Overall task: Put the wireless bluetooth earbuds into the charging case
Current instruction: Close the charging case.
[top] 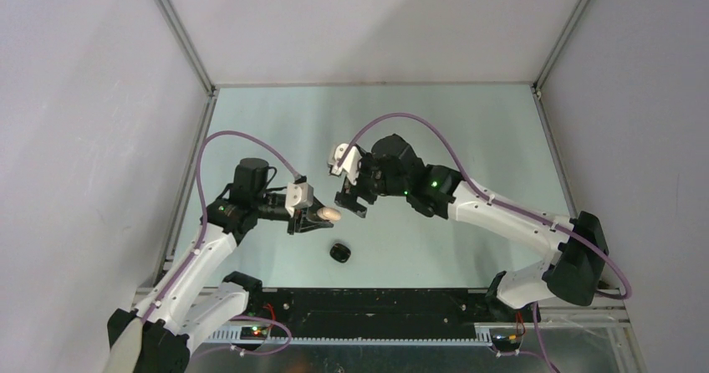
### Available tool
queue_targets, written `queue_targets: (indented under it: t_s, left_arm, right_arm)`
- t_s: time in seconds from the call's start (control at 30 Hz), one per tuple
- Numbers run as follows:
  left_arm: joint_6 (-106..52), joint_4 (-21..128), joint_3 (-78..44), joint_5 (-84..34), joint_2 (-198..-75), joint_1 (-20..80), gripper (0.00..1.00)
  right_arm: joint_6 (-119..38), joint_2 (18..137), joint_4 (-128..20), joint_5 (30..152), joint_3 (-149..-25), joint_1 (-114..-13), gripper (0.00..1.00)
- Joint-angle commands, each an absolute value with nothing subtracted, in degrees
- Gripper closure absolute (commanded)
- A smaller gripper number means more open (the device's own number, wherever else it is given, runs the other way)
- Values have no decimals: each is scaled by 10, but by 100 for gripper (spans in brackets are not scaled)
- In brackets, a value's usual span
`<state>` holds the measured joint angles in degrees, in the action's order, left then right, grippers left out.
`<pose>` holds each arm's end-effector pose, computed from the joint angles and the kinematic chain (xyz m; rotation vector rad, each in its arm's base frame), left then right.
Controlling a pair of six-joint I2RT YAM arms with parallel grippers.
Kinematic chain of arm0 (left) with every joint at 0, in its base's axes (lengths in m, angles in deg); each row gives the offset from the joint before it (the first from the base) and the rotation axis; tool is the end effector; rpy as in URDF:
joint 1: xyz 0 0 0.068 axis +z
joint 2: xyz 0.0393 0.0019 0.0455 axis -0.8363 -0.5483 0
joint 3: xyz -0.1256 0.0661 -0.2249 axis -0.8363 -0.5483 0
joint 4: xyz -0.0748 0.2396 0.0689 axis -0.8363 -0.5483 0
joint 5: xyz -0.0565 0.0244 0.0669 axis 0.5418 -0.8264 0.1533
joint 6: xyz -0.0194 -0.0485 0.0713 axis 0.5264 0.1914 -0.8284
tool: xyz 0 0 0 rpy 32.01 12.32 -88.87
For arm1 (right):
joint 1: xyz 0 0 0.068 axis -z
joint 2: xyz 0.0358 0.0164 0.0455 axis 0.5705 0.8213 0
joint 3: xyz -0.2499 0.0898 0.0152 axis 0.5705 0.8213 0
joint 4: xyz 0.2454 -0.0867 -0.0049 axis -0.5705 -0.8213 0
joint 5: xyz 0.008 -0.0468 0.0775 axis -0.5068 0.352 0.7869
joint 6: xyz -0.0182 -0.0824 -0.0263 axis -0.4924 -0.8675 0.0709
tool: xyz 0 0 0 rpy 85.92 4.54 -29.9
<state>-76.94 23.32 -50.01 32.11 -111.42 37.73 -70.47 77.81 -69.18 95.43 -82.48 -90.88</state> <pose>0.1560 -0.1291 0.2550 1.4147 1.3816 -1.0386 0.1908 0.3132 0.3158 -1.4181 1.5073 0.5739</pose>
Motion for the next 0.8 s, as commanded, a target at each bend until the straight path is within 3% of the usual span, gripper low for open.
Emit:
queue_targets:
  t_s: [0.0,0.2,0.37,0.77]
  left_arm:
    - [-783,237,-489,334,-1115,382,92]
    - [-780,243,-492,329,-1117,382,92]
    - [-778,247,-493,326,-1116,382,92]
    - [-721,313,-509,290,-1117,382,90]
  right_arm:
    - [-723,766,-700,980,-826,-910,13]
    - [-731,752,-723,1039,-826,-909,13]
    - [-729,745,-716,1007,-826,-901,12]
    - [-694,727,-715,1029,-826,-801,12]
